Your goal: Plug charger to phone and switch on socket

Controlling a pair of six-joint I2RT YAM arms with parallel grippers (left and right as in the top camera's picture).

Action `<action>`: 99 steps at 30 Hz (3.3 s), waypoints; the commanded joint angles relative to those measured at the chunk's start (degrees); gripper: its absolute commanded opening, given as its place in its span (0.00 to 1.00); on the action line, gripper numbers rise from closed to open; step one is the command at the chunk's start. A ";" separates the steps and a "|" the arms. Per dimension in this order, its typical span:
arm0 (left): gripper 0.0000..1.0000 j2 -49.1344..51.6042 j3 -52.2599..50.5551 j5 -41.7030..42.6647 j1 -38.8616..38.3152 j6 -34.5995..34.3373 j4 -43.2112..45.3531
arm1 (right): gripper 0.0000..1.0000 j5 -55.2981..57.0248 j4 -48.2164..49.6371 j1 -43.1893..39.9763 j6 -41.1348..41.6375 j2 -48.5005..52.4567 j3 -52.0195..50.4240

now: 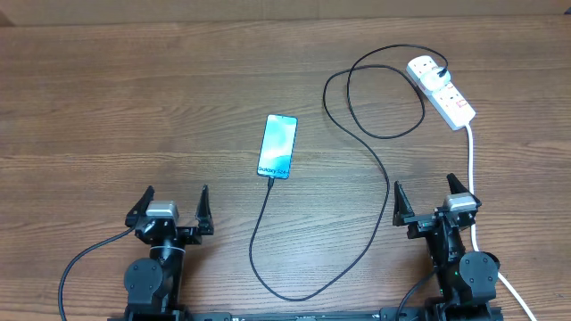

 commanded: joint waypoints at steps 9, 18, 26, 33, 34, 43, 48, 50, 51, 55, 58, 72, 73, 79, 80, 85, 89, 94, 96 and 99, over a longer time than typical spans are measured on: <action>1.00 -0.70 -0.33 -3.58 0.44 1.09 0.24 | 1.00 0.48 0.37 -0.22 0.15 -0.61 -0.57; 1.00 -0.70 -0.33 -2.29 1.36 1.90 0.07 | 1.00 0.48 0.37 -0.22 0.15 -0.61 -0.57; 1.00 -0.70 -0.31 -1.46 2.19 1.95 -0.07 | 1.00 0.50 0.37 -0.22 0.15 -0.61 -0.57; 1.00 -0.70 -0.31 -1.20 2.19 1.95 -0.13 | 1.00 0.48 0.37 -0.22 0.15 -0.61 -0.57; 1.00 -0.70 -0.31 -1.20 2.19 1.95 -0.13 | 1.00 0.50 0.37 -0.22 0.15 -0.61 -0.57; 0.99 -0.70 -0.28 -0.79 2.21 4.26 -0.13 | 1.00 0.50 0.37 -0.22 0.15 -0.61 -0.57; 1.00 -0.70 -0.28 -0.59 2.21 4.28 -0.15 | 1.00 0.48 0.37 -0.22 0.15 -0.61 -0.57; 1.00 -0.70 -0.28 -0.57 2.21 4.28 -0.15 | 1.00 0.48 0.37 -0.22 0.15 -0.61 -0.57; 1.00 -0.70 -0.28 -0.57 2.21 4.28 -0.15 | 1.00 0.48 0.37 -0.22 0.15 -0.61 -0.57; 1.00 -0.70 -0.28 -0.61 2.25 4.28 -0.15 | 1.00 0.48 0.37 -0.22 0.15 -0.61 -0.57; 1.00 -0.70 -0.28 -0.61 2.54 3.93 -0.15 | 1.00 0.50 0.37 -0.22 0.15 -0.61 -0.57; 1.00 -0.70 -0.28 -0.83 2.67 3.74 -0.13 | 1.00 0.50 0.37 -0.22 0.15 -0.61 -0.57; 0.99 -0.70 -0.28 -0.83 2.67 3.76 -0.13 | 1.00 0.50 0.37 -0.22 0.15 -0.61 -0.57; 0.99 -0.70 -0.28 -1.40 2.67 3.78 -0.09 | 1.00 0.50 0.37 -0.22 0.15 -0.61 -0.57; 0.99 -0.70 -0.28 -1.40 2.67 3.80 -0.09 | 1.00 0.50 0.37 -0.22 0.15 -0.61 -0.57; 0.99 -0.70 -0.28 -1.42 2.99 2.62 -0.09 | 1.00 0.50 0.37 -0.22 0.15 -0.61 -0.57; 1.00 -0.70 -0.28 -1.46 3.48 1.44 -0.09 | 1.00 0.48 0.37 -0.22 0.15 -0.61 -0.57; 1.00 -0.70 -0.28 -1.42 3.48 1.44 -0.09 | 1.00 0.50 0.37 -0.22 0.15 -0.61 -0.57; 1.00 -0.70 -0.28 -1.29 3.48 1.46 -0.11 | 1.00 0.50 0.37 -0.22 0.15 -0.61 -0.57; 1.00 -0.70 -0.28 -1.18 3.48 1.49 -0.09 | 1.00 0.50 0.37 -0.22 0.15 -0.61 -0.57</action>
